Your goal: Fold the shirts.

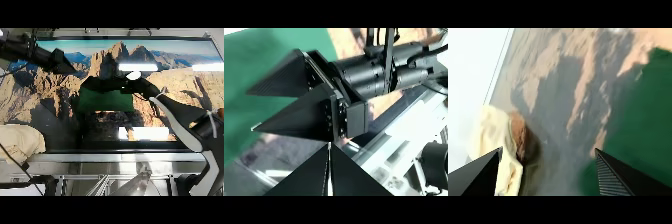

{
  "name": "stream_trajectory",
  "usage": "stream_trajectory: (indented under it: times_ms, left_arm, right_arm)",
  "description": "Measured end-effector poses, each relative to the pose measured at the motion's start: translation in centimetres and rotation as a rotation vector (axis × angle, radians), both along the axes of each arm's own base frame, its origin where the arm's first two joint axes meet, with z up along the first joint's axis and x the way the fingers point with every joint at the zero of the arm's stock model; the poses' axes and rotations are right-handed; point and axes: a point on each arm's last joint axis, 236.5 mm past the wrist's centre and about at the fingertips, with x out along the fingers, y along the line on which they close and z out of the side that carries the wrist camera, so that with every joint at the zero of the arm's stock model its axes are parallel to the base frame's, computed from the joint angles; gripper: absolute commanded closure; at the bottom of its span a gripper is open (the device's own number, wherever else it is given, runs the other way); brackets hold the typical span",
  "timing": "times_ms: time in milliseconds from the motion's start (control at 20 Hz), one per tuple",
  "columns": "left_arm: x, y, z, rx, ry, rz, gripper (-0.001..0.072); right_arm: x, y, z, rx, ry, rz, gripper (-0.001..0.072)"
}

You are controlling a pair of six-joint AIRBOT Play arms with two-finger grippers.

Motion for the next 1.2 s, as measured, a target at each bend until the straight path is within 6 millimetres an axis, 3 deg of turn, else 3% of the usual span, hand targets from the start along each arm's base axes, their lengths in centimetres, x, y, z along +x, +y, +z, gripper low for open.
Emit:
stream_trajectory:
  times_ms: [50, 100, 250, 450, 600, 700, 750, 800, 850, 1200]
  left_arm:
    - [-0.5, 0.3, -0.9, 0.001, 0.018, 0.005, 0.0689]
    - [-0.9, 0.6, -1.8, 0.001, 0.032, 0.007, 0.0689]
    - [-2.5, 0.9, -4.4, 0.003, 0.078, 0.01, 0.0689]
    - [-4.6, 1.0, -7.3, 0.003, 0.14, 0.012, 0.0689]
    - [-6.3, 1.0, -9.1, 0.002, 0.184, 0.018, 0.0689]
    - [-7.3, 1.0, -10.3, 0.004, 0.202, 0.029, 0.0689]
    - [-7.7, 1.1, -10.8, 0.005, 0.21, 0.035, 0.0689]
    - [-8.1, 1.1, -11.4, 0.006, 0.216, 0.042, 0.0689]
    - [-8.4, 1.1, -11.8, 0.008, 0.222, 0.049, 0.0689]
    - [-9.5, 1.3, -14.2, 0.018, 0.245, 0.085, 0.0689]
  right_arm:
    - [0.0, 0.1, -0.1, 0.006, 0.004, 0.017, 0.0677]
    - [0.0, -0.4, 0.1, 0.015, 0.012, 0.042, 0.0692]
    - [1.0, -4.3, 1.1, 0.05, 0.06, 0.084, 0.0694]
    - [2.5, -12.6, 2.6, 0.059, 0.152, 0.084, 0.0694]
    - [2.3, -19.0, 1.1, -0.036, 0.222, 0.039, 0.0693]
    - [1.5, -22.1, -0.9, -0.108, 0.279, 0.002, 0.0691]
    - [1.2, -23.3, -2.2, -0.138, 0.303, -0.023, 0.0596]
    - [1.2, -24.1, -3.3, -0.16, 0.323, -0.053, 0.0328]
    - [1.1, -24.7, -4.5, -0.177, 0.345, -0.077, 0.0168]
    - [1.1, -26.0, -11.3, -0.243, 0.445, -0.149, 0.0135]
